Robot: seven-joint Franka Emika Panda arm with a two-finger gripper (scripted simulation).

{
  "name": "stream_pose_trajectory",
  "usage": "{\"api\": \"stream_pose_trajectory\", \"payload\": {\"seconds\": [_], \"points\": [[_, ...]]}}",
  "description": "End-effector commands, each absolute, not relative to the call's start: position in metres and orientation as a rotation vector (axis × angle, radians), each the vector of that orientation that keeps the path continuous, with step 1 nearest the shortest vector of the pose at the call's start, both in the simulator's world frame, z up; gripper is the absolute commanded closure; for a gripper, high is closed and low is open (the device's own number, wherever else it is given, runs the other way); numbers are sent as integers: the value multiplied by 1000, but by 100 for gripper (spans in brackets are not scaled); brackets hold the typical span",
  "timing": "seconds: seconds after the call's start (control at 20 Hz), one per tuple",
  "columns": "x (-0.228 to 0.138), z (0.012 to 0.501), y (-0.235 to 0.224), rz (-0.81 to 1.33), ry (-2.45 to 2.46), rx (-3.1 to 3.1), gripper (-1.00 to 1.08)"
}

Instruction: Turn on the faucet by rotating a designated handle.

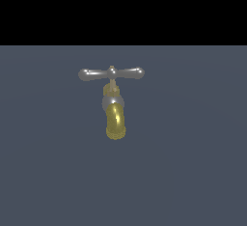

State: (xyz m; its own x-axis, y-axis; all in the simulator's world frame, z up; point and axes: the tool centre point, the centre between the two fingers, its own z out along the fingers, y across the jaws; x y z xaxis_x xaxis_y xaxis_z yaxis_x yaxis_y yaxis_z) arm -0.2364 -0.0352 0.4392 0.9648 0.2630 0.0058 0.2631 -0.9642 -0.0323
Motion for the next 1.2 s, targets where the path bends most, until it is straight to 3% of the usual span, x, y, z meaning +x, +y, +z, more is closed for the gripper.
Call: {"api": "stream_pose_trajectory", "payload": {"seconds": [0.0,1.15], "points": [[-230,429,-42,-2,-504,-3069,108],[-155,336,-89,3,-1317,-2835,108]]}}
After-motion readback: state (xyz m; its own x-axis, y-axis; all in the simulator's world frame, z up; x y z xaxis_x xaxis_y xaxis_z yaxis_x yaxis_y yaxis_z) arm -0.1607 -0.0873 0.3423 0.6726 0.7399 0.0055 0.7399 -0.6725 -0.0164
